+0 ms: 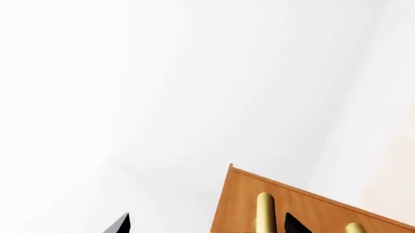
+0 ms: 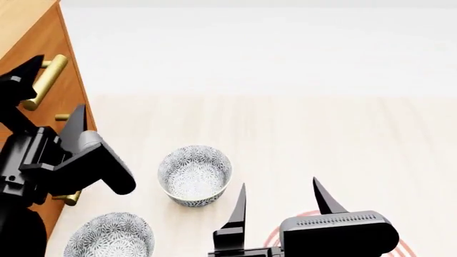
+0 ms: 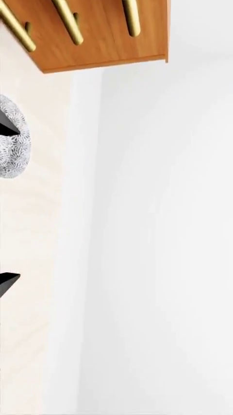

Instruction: Open the top drawer of the cabinet.

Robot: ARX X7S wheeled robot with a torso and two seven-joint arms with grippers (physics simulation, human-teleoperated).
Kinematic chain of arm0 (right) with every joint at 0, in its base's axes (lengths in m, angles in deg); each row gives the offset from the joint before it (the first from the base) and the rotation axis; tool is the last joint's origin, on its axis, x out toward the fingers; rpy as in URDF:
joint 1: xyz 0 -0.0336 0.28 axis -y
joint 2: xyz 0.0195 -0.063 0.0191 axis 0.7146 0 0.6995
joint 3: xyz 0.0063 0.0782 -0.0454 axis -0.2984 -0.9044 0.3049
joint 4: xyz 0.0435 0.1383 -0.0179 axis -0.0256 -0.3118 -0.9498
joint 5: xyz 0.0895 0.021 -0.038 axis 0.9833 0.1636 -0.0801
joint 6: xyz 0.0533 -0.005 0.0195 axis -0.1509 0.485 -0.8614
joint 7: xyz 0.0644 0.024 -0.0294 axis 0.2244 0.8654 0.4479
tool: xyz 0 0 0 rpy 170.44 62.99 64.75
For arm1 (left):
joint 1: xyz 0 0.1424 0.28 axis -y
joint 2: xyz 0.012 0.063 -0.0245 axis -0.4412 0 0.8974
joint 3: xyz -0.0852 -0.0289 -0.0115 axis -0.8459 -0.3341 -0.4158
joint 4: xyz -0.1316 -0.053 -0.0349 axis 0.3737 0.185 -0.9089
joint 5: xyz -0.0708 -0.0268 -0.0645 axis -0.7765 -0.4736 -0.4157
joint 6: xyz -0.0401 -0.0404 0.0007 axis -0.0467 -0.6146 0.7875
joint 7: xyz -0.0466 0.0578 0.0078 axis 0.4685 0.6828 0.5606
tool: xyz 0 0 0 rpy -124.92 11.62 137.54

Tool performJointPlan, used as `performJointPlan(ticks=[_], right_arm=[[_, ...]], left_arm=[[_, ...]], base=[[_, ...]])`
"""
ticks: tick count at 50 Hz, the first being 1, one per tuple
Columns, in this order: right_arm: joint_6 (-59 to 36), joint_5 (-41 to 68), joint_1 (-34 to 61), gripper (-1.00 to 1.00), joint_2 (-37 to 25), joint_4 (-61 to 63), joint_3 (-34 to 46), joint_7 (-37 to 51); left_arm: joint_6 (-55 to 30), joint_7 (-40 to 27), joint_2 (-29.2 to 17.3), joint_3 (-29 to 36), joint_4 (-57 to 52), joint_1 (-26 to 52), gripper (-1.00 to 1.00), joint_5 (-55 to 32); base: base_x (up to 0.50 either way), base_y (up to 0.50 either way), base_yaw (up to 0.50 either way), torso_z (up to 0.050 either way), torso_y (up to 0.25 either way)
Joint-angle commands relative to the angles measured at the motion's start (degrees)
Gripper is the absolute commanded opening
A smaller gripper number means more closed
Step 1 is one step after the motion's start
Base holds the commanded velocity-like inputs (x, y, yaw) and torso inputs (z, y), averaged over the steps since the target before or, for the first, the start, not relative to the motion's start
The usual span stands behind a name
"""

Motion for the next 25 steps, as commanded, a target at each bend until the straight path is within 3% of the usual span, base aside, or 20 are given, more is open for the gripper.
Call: performJointPlan(ticks=[1, 11, 25], right_arm=[[0.0, 0.49, 0.15, 1.0, -0.34, -0.08, 0.08, 0.46], [0.08, 0.83, 0.36, 1.0, -0.62, -0.37, 0.24, 0.8], [0.53, 1.18, -0.07, 1.0, -1.24, 0.1, 0.39, 1.28]], left_arm=[[5.86, -1.21, 2.95, -0.69, 15.18, 5.3, 1.0, -5.04], [8.79, -2.79, 4.35, -0.48, 25.12, 8.23, 1.0, -6.33], [9.28, -3.05, 4.12, 0.33, 28.35, 8.84, 1.0, -5.95]], base=[[0.0, 0.0, 0.0, 0.0, 0.0], [0.0, 0.0, 0.0, 0.0, 0.0], [0.0, 0.0, 0.0, 0.0, 0.0]])
